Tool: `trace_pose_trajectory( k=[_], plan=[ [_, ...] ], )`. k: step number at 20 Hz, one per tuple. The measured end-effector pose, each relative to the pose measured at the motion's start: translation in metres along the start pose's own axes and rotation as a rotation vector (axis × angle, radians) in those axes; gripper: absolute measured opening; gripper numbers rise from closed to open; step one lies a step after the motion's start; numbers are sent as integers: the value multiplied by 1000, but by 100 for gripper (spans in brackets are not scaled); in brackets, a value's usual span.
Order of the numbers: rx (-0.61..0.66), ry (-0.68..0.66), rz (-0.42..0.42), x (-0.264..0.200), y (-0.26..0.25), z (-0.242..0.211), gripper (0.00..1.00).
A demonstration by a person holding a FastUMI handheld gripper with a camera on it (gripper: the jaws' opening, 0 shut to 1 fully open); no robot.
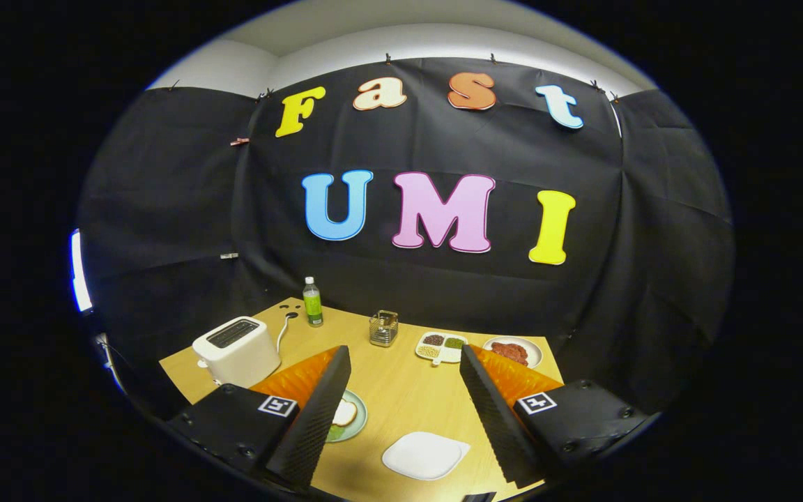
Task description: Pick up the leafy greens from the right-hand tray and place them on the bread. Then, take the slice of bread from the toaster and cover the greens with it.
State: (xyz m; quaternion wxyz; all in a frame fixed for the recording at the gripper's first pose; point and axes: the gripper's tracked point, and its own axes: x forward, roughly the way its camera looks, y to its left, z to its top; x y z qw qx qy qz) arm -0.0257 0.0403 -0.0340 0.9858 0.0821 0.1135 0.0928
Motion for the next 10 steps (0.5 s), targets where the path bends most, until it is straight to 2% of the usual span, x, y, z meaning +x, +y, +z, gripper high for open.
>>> trace_pose_trajectory(
  k=[4, 10],
  plan=[
    [18, 12, -27, -1, -11, -8, 98],
    [0, 22, -14, -1, -4, -11, 98]
  ],
)
